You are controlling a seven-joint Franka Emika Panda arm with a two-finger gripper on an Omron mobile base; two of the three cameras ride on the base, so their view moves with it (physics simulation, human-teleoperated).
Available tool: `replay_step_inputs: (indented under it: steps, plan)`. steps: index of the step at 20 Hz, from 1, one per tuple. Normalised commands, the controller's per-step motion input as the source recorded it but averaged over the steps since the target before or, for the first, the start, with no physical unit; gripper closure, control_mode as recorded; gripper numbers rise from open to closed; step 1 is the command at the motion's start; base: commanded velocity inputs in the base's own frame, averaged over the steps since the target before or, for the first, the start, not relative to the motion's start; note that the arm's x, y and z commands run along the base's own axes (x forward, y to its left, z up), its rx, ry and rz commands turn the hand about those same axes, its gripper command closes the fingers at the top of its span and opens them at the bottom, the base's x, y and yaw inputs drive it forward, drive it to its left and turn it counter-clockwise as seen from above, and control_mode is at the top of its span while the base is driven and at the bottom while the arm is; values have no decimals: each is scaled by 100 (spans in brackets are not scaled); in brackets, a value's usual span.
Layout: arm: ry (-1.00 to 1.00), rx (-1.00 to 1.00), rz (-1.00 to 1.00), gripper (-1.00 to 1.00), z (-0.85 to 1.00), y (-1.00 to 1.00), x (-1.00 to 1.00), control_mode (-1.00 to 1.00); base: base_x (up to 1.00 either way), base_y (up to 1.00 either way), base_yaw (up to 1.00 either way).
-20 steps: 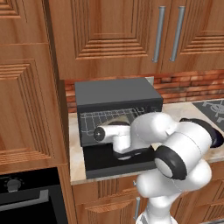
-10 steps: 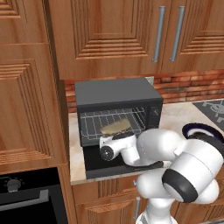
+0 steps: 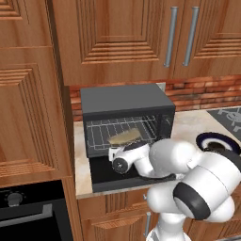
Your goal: Pull the toaster oven rack outwards. Pick up the baguette from the plate and place it on the toaster oven rack. Close the toaster oven door fully and set the temperature to the lowest setting.
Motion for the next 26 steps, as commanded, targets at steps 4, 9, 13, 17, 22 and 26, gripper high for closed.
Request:
replay_step_inputs:
  steps: [4,9,13,17,22,26]
  plan:
    - [-5,13,10,-100,70,-17,98,-100,0,0,0]
    - [-3,10,6,-100,94,-31,35,-100,0,0,0]
    - [-9,11,9,-100,100,-57,0,-100,0,0,0]
    - [-6,11,3,-100,100,-45,8,-100,0,0,0]
    - [4,0,3,-100,29,-1,15,-100,0,0,0]
    - [-1,5,0,-100,11,-19,10,-100,0,0,0]
